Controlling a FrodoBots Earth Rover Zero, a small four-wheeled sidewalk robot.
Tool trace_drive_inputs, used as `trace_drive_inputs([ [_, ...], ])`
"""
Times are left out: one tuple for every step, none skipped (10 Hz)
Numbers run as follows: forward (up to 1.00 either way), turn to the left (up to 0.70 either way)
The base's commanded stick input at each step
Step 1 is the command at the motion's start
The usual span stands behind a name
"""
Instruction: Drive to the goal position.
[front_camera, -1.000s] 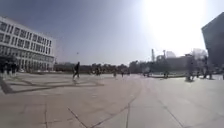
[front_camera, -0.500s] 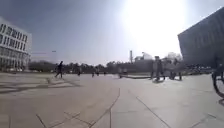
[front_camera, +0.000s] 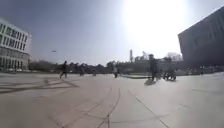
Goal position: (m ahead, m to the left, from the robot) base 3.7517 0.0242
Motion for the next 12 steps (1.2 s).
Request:
trace_drive_inputs([
  [0.5, 0.0],
  [0.5, 0.0],
  [0.5, 0.0],
  [0.5, 0.0],
  [0.5, 0.0],
  [0.5, 0.0],
  [0.5, 0.0],
  [0.5, 0.04],
  [0.5, 0.1],
  [0.5, 0.1],
  [0.5, 0.0],
  [0.49, 0.01],
])
